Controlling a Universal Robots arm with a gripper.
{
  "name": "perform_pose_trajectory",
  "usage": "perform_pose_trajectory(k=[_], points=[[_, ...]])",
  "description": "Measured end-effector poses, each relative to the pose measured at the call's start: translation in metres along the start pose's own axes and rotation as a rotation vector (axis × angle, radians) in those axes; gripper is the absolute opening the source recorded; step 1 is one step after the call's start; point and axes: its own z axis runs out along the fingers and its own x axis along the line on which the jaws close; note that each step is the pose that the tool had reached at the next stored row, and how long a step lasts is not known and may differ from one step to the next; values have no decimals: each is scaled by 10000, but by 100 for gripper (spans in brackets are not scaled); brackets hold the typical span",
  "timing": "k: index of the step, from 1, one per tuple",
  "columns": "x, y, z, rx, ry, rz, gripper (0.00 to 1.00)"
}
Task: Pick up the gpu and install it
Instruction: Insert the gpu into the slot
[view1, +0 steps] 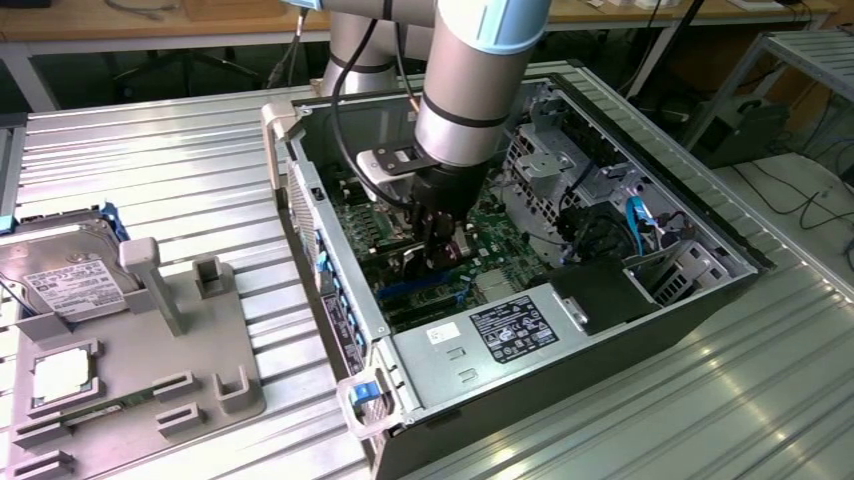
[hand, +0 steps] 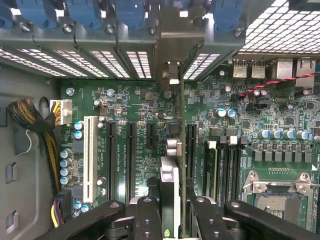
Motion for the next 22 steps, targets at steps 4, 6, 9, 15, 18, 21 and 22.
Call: perform_pose_trajectory(k=[4, 6, 9, 15, 18, 21, 22], points=[[8, 0, 0, 0, 1, 25, 28], [14, 0, 0, 0, 4, 38, 28], [22, 1, 0, 0, 5, 44, 28], [22, 0, 0, 0, 5, 43, 28], [23, -8, 3, 0, 5, 43, 28], [23, -14, 4, 0, 4, 43, 28], [23, -14, 4, 1, 3, 43, 28]])
